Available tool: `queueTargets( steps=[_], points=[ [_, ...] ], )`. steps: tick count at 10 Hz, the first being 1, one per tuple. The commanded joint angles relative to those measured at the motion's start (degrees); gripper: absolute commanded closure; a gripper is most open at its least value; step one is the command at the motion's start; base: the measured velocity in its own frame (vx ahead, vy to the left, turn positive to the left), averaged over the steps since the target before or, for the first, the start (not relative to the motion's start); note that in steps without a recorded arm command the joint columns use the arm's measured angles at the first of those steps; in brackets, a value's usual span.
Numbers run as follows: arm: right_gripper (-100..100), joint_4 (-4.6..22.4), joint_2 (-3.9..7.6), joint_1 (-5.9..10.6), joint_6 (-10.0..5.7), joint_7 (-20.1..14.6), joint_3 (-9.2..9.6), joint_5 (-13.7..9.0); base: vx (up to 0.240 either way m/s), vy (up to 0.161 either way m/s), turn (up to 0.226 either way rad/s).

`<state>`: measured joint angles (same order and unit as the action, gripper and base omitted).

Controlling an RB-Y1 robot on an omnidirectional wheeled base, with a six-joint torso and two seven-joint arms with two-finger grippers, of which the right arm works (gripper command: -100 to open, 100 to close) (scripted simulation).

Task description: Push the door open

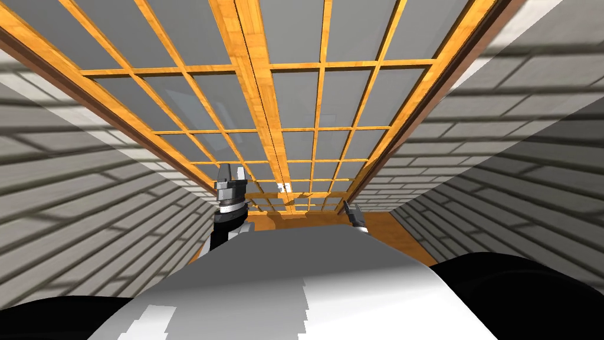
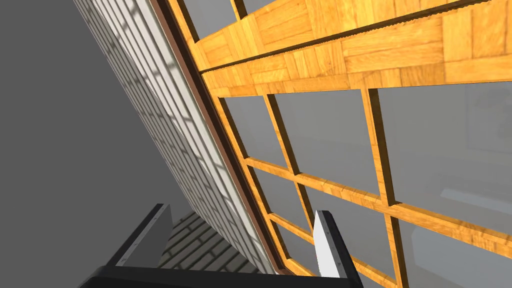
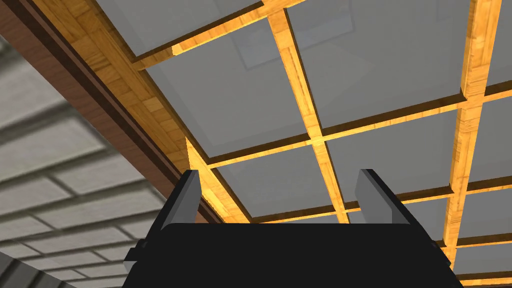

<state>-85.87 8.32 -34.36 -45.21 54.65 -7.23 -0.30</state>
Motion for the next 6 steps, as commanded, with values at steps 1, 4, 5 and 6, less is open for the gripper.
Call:
queueTargets(
  steps=[1,4,5,6],
  points=[
    [-100,1.1,-0.15,-0.06,-0.39,1.7,-0.21,-0.2,0.021,0.077,0.080],
    [-100,3.2,-0.51,-0.15,-1.17,4.5,-0.57,-0.4,0.008,0.086,0.085],
    [-100,3.8,-0.63,-0.18,-1.43,5.5,-0.69,-0.5,0.001,0.093,0.089],
    [-100,4.5,-0.75,-0.21,-1.69,6.4,-0.81,-0.6,0.016,0.093,0.085]
  ],
)
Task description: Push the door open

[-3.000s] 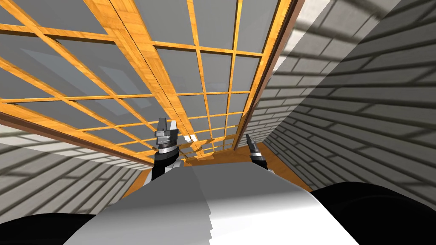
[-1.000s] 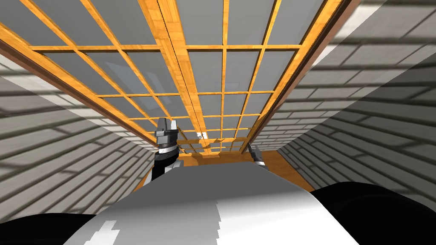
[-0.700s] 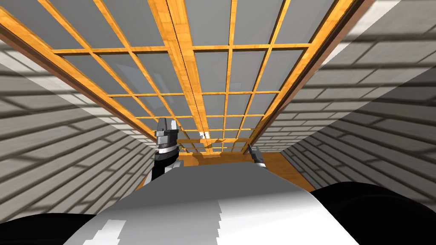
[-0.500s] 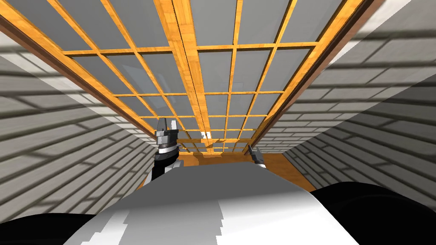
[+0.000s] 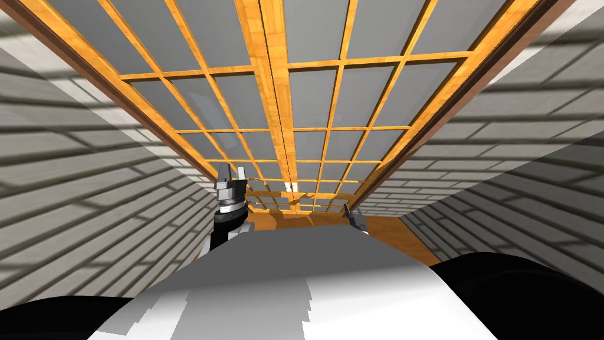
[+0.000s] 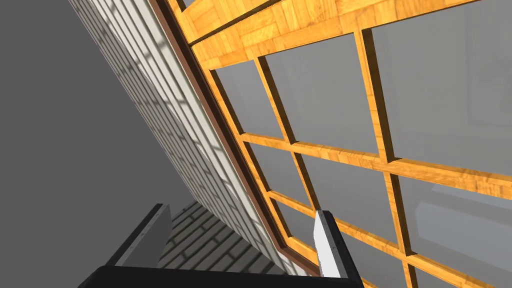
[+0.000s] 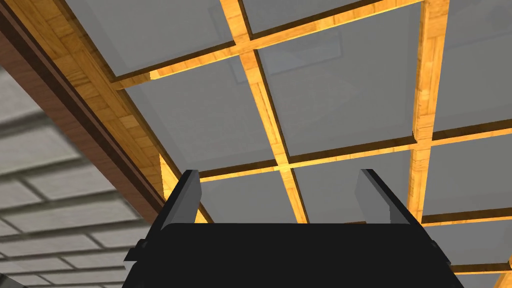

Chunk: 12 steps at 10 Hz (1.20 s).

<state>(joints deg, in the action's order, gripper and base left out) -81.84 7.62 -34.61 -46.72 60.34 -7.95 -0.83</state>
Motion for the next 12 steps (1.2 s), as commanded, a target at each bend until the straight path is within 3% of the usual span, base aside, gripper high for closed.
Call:
queueTargets(
  steps=[1,12],
  points=[
    [-100,1.2,-0.17,0.01,-0.43,1.6,-0.22,-0.2,0.022,0.092,0.084],
    [-100,8.8,-2.43,0.05,-3.43,12.3,-1.45,-1.1,0.027,0.106,0.096]
  ],
)
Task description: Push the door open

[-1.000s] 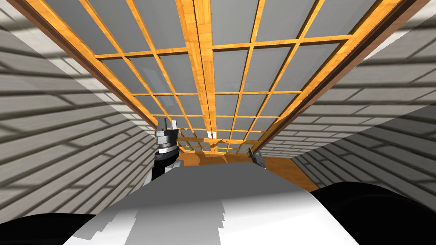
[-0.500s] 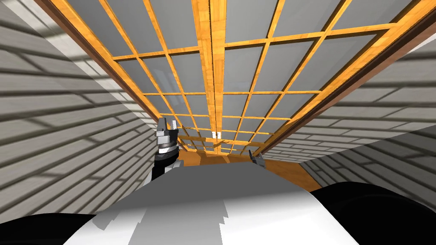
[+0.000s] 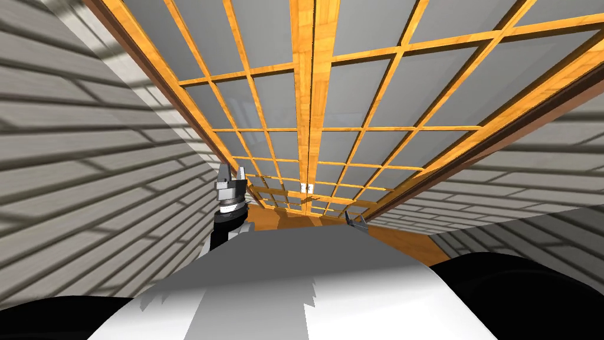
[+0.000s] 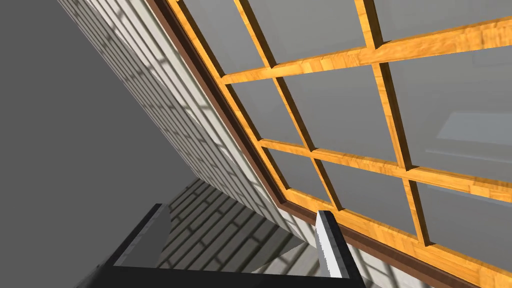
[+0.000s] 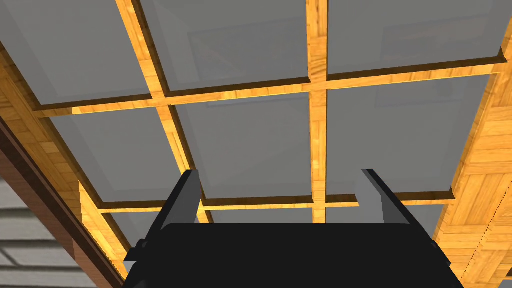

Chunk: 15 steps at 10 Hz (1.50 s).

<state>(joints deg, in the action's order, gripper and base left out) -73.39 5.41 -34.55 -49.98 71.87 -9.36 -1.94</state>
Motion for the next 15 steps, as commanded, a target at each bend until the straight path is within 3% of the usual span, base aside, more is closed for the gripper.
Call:
queueTargets(
  steps=[1,8,14,15],
  points=[
    [-100,1.0,-0.50,0.03,-0.44,1.7,-0.14,-0.1,0.051,0.143,0.090],
    [-100,5.6,-3.15,0.66,-2.37,8.5,-0.69,-0.7,0.053,0.145,0.111],
    [-100,7.9,-6.17,2.20,-3.61,12.7,-0.60,-0.9,0.088,0.159,0.114],
    [-100,7.6,-5.89,1.93,-3.44,12.3,-0.62,-0.8,0.050,0.072,0.010]
  ],
)
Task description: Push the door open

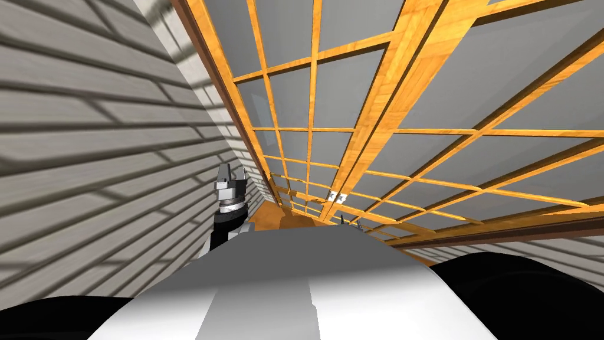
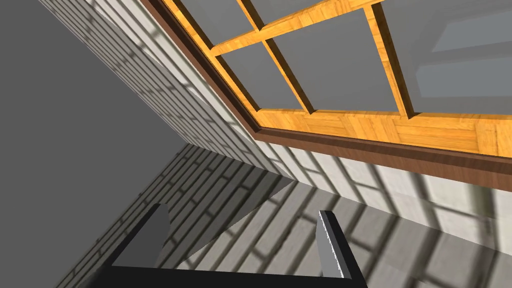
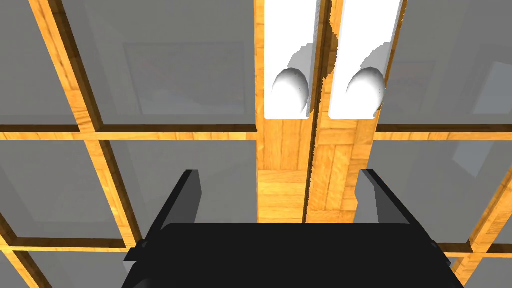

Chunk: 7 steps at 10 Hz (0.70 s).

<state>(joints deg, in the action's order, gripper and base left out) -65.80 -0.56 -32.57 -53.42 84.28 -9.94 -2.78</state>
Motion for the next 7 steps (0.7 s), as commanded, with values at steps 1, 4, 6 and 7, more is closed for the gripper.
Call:
queueTargets(
  steps=[1,4,6,7],
  points=[
    [-100,0.1,0.19,0.08,0.01,0.0,-0.02,0.0,-0.098,0.003,-0.001],
    [-100,0.2,0.49,0.20,0.04,0.1,-0.05,-0.1,-0.176,-0.013,0.007],
    [-100,0.3,0.74,0.30,0.06,0.1,-0.07,-0.1,-0.225,-0.014,0.004],
    [-100,0.4,0.86,0.35,0.07,0.1,-0.08,-0.1,-0.217,-0.008,0.006]
  ],
)
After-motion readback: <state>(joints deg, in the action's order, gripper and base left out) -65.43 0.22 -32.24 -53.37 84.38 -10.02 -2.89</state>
